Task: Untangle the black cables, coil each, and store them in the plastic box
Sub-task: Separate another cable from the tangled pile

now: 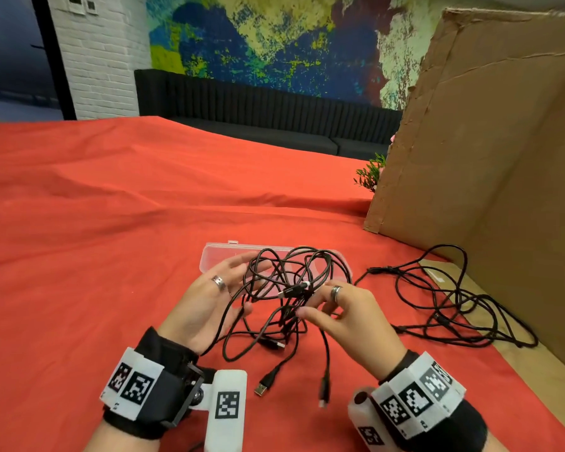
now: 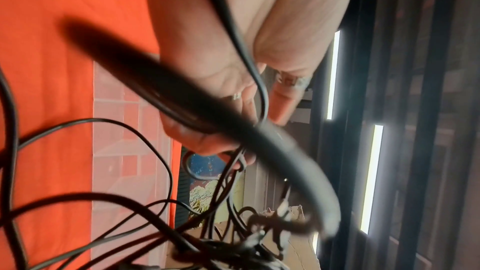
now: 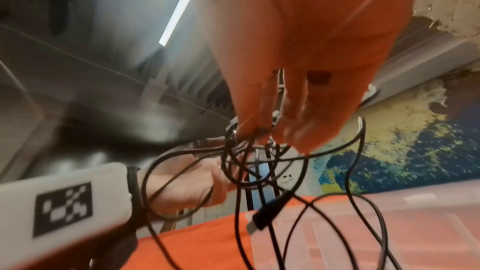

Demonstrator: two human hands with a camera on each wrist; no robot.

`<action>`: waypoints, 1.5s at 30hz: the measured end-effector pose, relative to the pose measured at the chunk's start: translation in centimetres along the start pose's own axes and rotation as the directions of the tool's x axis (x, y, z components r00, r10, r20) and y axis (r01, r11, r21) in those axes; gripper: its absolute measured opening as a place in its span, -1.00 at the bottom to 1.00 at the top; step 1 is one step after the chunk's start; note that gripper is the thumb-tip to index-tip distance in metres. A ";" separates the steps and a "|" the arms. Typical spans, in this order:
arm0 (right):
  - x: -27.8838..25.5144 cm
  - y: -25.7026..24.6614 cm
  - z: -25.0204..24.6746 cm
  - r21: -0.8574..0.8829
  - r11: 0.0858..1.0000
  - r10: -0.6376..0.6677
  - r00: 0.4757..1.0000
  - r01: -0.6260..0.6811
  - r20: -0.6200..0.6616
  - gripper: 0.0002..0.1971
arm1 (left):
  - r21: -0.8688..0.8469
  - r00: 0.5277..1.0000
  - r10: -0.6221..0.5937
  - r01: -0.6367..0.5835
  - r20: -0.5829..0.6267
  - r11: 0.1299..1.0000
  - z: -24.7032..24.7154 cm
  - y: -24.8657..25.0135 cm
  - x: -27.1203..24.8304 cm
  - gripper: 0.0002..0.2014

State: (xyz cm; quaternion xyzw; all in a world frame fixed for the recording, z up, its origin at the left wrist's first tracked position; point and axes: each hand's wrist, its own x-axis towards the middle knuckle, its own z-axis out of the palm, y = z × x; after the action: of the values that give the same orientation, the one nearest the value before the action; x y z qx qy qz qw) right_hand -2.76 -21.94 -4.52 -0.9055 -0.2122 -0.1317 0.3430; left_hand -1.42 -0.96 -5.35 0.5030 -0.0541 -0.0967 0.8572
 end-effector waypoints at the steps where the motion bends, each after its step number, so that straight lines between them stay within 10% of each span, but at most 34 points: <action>1: 0.1 -0.2 -0.4 -0.041 0.999 -0.025 0.999 0.024 -0.034 -0.68 | 0.026 1.000 0.027 -0.026 -0.011 0.999 -0.1 -0.1 0.1 -0.56; 6: 1.9 -2.7 -2.5 -0.120 0.977 -0.206 0.934 0.178 -0.293 -0.82 | 0.169 0.989 0.150 -0.146 -0.011 0.975 0.1 -0.6 0.3 -0.48; 13: 5.9 -4.6 -1.8 -0.319 0.937 -0.072 0.971 0.145 0.229 -0.80 | 0.306 0.952 0.288 -0.307 0.107 0.901 2.1 0.3 -0.9 -0.79; 20: 5.5 -5.9 -4.2 -0.328 0.915 -0.179 0.965 0.235 0.191 -0.64 | 0.853 0.864 0.463 -0.384 0.198 0.353 2.7 2.8 -0.5 -0.81; 25: 5.7 -6.3 -7.7 0.223 0.972 -0.080 0.997 0.079 -0.003 -0.87 | 0.964 0.949 0.235 -0.240 0.208 0.116 0.2 3.9 -0.2 -0.69; 32: 5.5 -3.6 -7.9 0.792 0.602 0.335 0.933 -0.104 -0.132 -0.93 | 0.962 0.956 0.197 -0.244 0.218 0.121 1.4 5.5 -0.4 -0.66; 34: 5.2 -2.5 -7.9 0.634 0.758 0.321 0.934 -0.155 -0.156 -0.77 | 0.967 0.937 0.275 -0.244 0.216 0.071 1.8 5.5 -0.3 -0.68; 36: 4.8 -2.3 -7.5 0.077 0.993 0.106 0.967 -0.090 -0.233 -0.34 | 0.982 0.907 0.380 -0.184 0.184 -0.037 2.4 5.3 -0.2 -0.68; 38: 4.1 -3.3 -5.9 -0.454 0.883 -0.233 0.952 0.121 -0.198 -0.13 | 0.979 0.864 0.462 -0.154 0.198 -0.131 3.7 5.1 -0.1 -0.73; 40: 3.8 -5.0 -4.3 -0.598 0.767 -0.372 0.921 0.232 -0.120 -0.29 | 0.963 0.806 0.529 -0.241 0.266 -0.118 5.4 5.1 -0.1 -0.76; 45: 5.0 -6.5 -6.2 -0.162 0.947 -0.267 0.959 0.279 0.091 -0.84 | 0.833 0.802 0.500 -0.494 0.326 0.249 5.9 4.7 -0.7 -0.64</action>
State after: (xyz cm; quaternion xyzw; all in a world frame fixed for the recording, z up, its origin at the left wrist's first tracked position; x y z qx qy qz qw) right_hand -2.03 -20.28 5.66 -0.8976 -0.3349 -0.1652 0.2343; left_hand -2.73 -3.57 1.60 0.8315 -0.2495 0.2229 0.4435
